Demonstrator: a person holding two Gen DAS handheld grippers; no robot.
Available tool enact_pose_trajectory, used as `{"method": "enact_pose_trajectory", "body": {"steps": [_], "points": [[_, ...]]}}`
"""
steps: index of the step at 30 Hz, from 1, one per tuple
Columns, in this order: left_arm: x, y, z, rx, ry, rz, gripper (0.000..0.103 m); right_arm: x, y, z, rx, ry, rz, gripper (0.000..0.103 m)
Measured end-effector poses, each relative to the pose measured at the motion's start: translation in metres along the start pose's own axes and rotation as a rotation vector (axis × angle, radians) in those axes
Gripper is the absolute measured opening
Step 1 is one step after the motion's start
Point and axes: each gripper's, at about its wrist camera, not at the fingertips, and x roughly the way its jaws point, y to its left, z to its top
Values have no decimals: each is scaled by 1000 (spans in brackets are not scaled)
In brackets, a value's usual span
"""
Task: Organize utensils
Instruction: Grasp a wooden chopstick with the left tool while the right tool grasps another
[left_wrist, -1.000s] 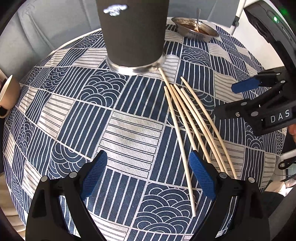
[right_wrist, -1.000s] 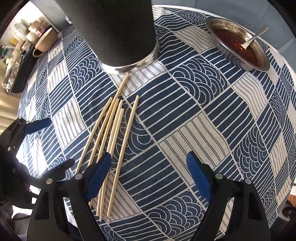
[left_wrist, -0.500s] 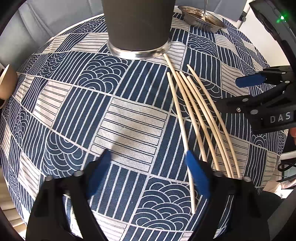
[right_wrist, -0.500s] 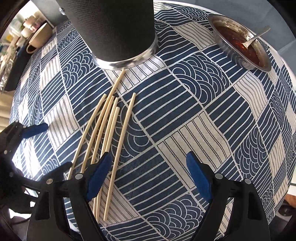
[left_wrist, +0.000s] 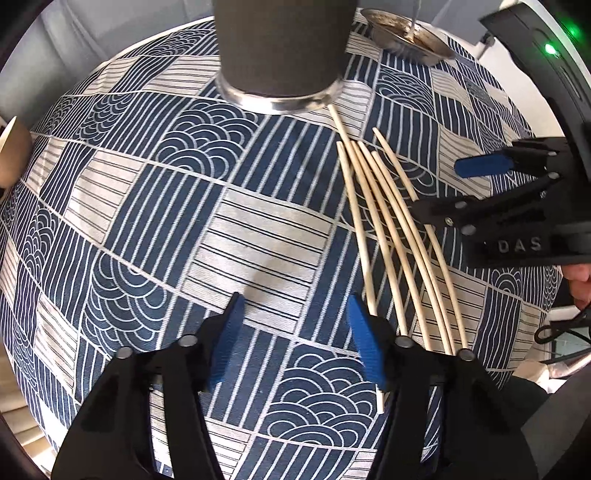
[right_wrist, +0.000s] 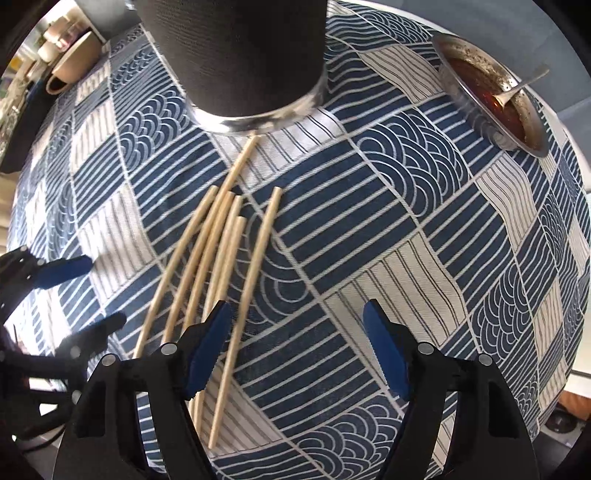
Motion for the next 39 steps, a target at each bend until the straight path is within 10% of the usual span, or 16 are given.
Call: {"method": "enact_pose_trajectory", "body": {"steps": [15, 21, 25, 39], "points": [[14, -30, 14, 104, 15, 77, 66, -2, -15, -7, -30, 17, -24, 60], [12, -31, 18, 92, 45, 60, 36, -8, -16, -13, -86, 1, 11, 49], [6, -7, 13, 23, 77, 11, 5, -11, -29, -20, -86, -4, 17, 15], [-9, 33, -1, -137, 94, -108, 5, -33, -60, -36, -73, -40, 184, 5]]}}
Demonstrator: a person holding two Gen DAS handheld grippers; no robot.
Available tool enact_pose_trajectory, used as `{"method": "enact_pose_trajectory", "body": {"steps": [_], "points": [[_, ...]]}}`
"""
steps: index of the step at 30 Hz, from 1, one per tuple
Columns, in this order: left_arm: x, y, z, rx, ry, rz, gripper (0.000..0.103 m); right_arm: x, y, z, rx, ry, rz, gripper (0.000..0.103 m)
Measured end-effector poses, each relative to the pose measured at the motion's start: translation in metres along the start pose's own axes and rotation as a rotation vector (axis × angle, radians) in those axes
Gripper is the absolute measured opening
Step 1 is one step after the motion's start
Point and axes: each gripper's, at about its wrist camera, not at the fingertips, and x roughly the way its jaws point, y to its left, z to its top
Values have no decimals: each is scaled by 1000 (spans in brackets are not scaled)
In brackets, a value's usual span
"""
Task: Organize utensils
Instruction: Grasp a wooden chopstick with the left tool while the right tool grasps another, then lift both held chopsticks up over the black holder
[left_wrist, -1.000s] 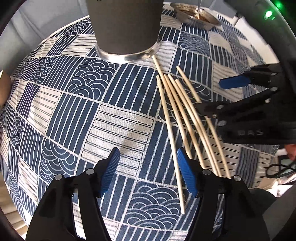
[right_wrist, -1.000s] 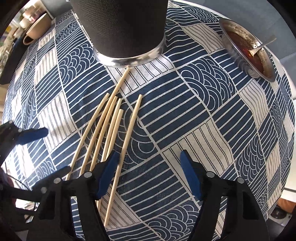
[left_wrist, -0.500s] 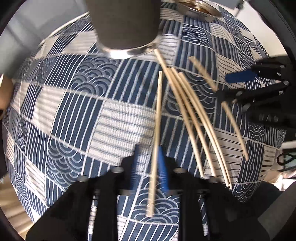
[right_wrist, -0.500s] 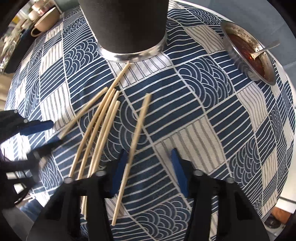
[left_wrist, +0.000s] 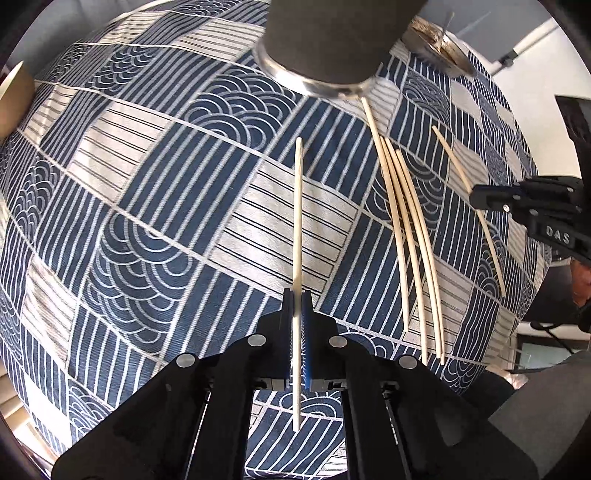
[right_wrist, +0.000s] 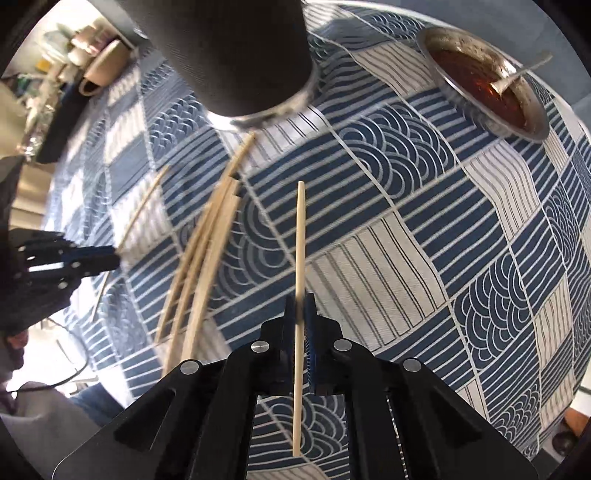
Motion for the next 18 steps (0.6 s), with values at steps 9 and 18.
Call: {"method": "enact_pose_trajectory", "body": {"steps": [9, 18], "points": [[-39, 17, 10, -26, -97, 25, 5, -50, 11, 12, -40, -104, 62, 5], [-87, 14, 34, -6, -213, 51, 5, -101, 25, 34, -68, -257, 91, 5]]}}
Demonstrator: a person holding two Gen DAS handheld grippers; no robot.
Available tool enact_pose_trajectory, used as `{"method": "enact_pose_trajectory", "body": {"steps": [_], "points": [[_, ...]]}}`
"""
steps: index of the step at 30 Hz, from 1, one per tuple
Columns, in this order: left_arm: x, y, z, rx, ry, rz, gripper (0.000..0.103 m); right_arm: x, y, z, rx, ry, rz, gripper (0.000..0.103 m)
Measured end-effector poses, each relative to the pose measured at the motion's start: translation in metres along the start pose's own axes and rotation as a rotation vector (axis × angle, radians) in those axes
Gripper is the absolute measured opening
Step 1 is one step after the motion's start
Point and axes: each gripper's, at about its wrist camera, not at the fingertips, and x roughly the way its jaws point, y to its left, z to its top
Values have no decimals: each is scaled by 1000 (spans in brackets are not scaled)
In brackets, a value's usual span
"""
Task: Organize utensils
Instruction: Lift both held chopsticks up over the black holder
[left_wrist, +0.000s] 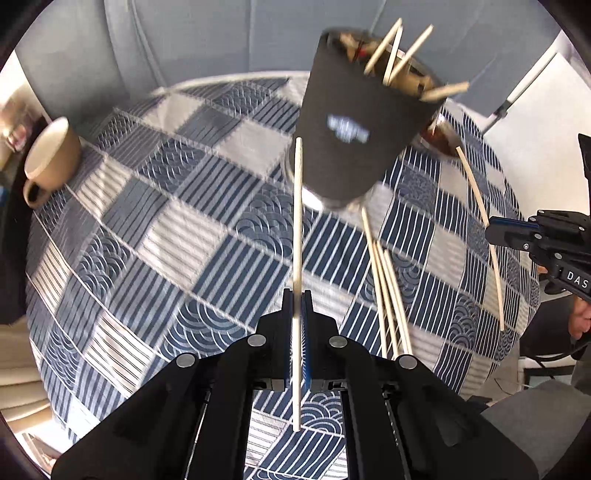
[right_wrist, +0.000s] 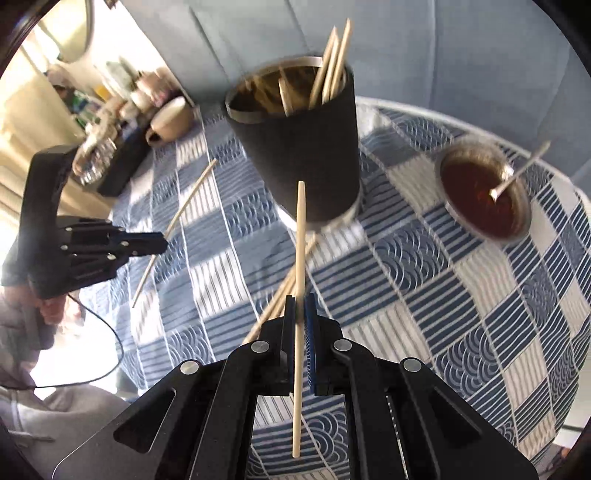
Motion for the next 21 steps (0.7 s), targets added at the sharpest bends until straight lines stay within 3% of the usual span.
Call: {"method": "enact_pose_trajectory", "body": {"steps": [4, 13, 19, 21], "points": [[-20, -1, 16, 18, -53, 11, 5, -12, 5, 13, -18, -46, 30, 5], [-50, -10, 53, 70, -131, 83, 5, -46, 14, 45, -91, -147, -13, 5], [-72, -20, 79, 100, -208, 79, 5, -77, 30, 72, -130, -273, 41, 5], [-82, -25, 90, 112, -234, 47, 5, -85, 38, 82, -157, -323, 64, 5]]}}
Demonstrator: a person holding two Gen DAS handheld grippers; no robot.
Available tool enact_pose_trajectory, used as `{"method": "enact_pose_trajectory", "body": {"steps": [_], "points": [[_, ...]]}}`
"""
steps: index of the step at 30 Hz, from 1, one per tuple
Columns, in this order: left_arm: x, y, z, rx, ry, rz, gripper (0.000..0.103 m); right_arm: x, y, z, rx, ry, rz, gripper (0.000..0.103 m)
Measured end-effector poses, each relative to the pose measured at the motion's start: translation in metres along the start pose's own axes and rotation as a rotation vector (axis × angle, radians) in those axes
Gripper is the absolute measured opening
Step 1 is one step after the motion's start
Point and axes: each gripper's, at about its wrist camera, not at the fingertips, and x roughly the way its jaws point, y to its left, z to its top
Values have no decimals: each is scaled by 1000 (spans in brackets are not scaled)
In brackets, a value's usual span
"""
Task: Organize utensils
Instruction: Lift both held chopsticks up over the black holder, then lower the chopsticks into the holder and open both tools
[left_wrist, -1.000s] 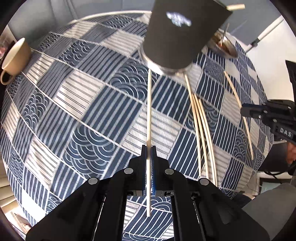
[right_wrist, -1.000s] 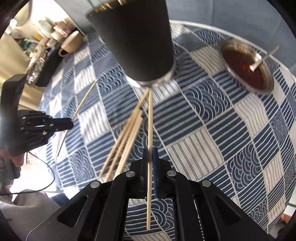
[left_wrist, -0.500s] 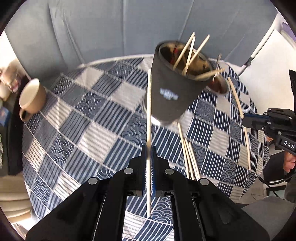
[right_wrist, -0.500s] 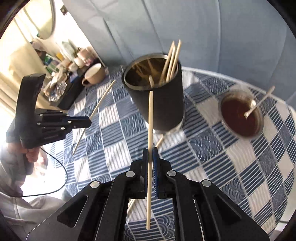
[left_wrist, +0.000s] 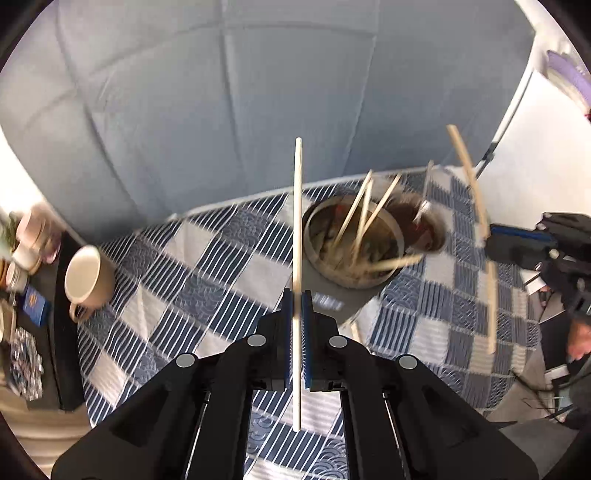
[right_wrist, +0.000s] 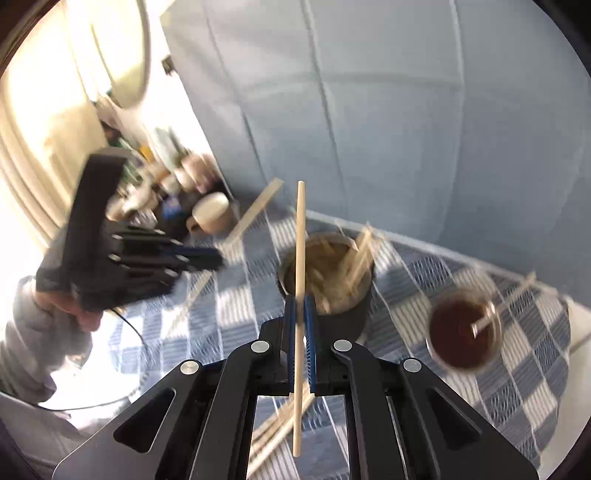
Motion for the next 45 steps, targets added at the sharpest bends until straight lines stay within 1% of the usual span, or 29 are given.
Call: {"method": "enact_pose_trajectory", "body": {"steps": [2, 7, 8, 10, 12, 13, 18, 21, 23, 26, 29, 33, 35, 37, 41, 45], "points": [[-5, -3, 12, 3, -23, -15, 5, -1, 4, 10, -24, -35, 9, 5], [-13, -10, 40, 17, -110, -32, 5, 2, 5, 31, -67, -135, -12, 5], [-12, -10, 43, 17, -131, -29, 5, 4, 3, 35, -65, -152, -12, 5], [-10, -11, 49, 6, -205, -5, 5, 8, -3, 40, -49, -182, -6, 5], [-6, -11, 50, -2, -237, -34, 5, 14, -13, 44, -17, -183, 13, 5], [-1, -12, 50, -3, -251, -35, 5, 15, -18, 46, -6, -186, 11, 5], [24, -17, 48, -2, -255, -96, 5, 25, -50, 53, 70, -180, -7, 5], [32, -14, 49, -27, -293, -115, 5, 27, -63, 54, 97, -187, 8, 5], [37, -11, 50, -59, -308, -146, 5, 32, -66, 57, 90, -189, 3, 5], [43, -8, 52, -80, -324, -140, 5, 41, -68, 59, 94, -179, 8, 5], [51, -5, 49, -103, -331, -153, 5, 51, -71, 58, 102, -164, 20, 5], [64, -5, 41, -130, -307, -172, 5, 56, -70, 53, 105, -153, 32, 5], [65, -7, 37, -129, -296, -185, 5, 54, -71, 49, 107, -151, 35, 5], [68, -9, 33, -121, -283, -182, 5, 51, -72, 46, 116, -154, 34, 5], [66, -9, 28, -130, -277, -182, 5, 44, -72, 44, 118, -161, 32, 5], [48, -6, 26, -139, -300, -180, 5, 36, -69, 44, 108, -171, 26, 5]]}}
